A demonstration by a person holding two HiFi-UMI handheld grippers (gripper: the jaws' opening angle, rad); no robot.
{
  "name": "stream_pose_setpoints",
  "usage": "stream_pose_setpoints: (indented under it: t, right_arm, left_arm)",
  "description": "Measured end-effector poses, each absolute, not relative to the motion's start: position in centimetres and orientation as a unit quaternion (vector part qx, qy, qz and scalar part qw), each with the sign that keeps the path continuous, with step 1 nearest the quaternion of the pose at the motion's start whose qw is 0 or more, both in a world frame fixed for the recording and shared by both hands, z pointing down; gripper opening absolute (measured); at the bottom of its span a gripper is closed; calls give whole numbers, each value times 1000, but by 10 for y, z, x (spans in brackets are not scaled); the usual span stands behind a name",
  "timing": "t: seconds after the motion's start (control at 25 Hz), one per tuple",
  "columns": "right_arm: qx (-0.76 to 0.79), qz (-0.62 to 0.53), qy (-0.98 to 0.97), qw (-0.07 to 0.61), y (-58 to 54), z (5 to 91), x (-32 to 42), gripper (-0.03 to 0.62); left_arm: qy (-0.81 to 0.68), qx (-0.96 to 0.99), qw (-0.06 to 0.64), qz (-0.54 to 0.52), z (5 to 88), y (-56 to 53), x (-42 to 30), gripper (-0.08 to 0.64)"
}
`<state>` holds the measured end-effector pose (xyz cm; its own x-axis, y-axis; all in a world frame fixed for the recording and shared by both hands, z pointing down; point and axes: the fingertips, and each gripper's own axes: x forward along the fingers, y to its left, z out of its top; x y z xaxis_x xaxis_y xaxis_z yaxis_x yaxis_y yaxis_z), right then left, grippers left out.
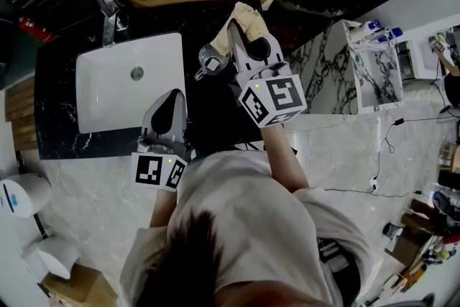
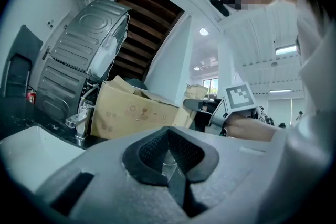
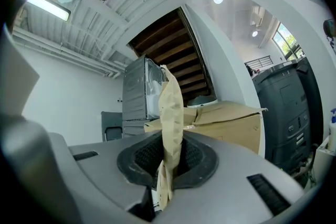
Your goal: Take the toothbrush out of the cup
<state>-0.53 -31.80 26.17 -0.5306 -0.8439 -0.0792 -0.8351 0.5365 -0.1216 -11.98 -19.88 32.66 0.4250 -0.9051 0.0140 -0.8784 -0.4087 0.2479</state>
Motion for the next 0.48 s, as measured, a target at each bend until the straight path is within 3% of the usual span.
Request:
stream_pose_setpoints:
  t: [0.48]
  right_arm:
    - [-482,-7,871,92,-302,224,8,37]
  left_arm:
    - [-518,847,100,-67,314,-199,-103,15]
